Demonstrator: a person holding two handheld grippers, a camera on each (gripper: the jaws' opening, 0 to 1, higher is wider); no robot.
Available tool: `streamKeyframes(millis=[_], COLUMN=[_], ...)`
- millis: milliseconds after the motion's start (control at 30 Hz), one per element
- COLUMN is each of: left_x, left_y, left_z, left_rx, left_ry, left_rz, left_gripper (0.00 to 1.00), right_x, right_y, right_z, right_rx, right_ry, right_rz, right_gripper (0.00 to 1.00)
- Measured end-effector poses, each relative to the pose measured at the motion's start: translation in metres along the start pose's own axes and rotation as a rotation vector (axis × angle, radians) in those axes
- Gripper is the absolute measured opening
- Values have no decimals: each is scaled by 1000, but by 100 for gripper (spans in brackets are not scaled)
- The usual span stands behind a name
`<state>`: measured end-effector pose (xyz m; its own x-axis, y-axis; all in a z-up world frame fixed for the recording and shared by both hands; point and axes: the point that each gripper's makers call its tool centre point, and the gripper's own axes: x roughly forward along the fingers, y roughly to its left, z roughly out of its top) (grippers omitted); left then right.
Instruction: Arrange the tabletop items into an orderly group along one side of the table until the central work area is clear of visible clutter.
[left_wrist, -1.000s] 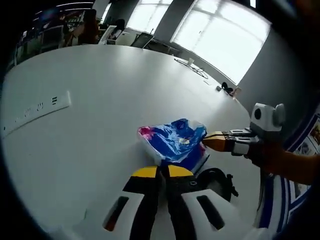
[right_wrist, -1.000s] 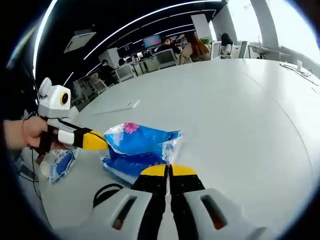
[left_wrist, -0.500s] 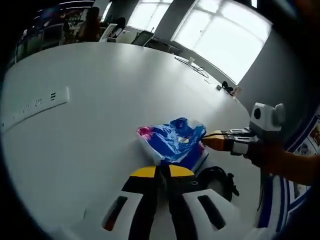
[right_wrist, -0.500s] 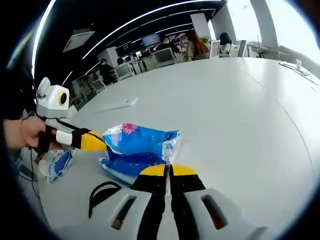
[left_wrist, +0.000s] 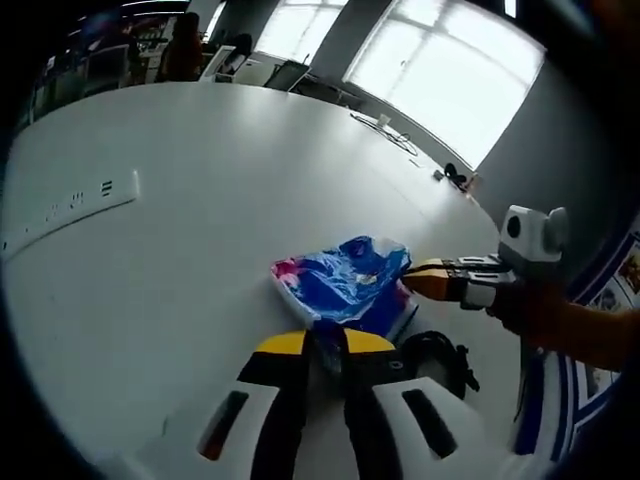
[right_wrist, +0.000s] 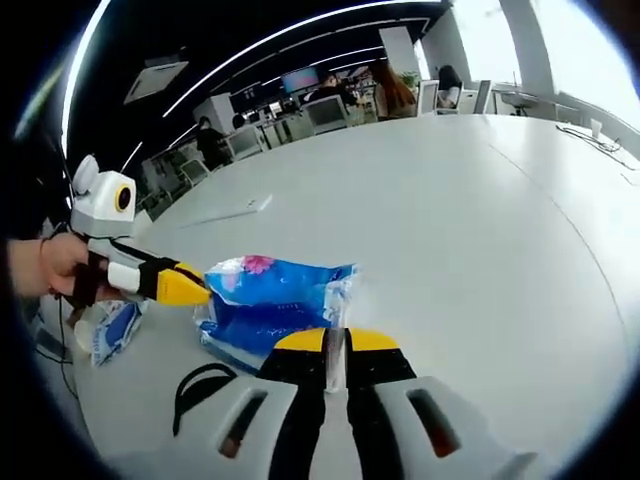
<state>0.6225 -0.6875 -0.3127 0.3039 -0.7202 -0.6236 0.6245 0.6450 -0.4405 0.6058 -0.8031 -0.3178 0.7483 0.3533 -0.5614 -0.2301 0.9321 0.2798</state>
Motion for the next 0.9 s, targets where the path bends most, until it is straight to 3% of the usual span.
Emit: streamKeyframes(millis=[567,900], left_x=[-10,-25], left_y=[1,0], left_z=[0,10], left_rx=[14,28], left_ry=[-10,-39], left_rz=[-13,-20], left_gripper=[21,31], right_x=[-7,-14], right_y=[1,8], right_z=[9,19], right_rx=[-3,-1], right_ry=[-20,-38], right_rz=[-25,-24], right_gripper=[13,17])
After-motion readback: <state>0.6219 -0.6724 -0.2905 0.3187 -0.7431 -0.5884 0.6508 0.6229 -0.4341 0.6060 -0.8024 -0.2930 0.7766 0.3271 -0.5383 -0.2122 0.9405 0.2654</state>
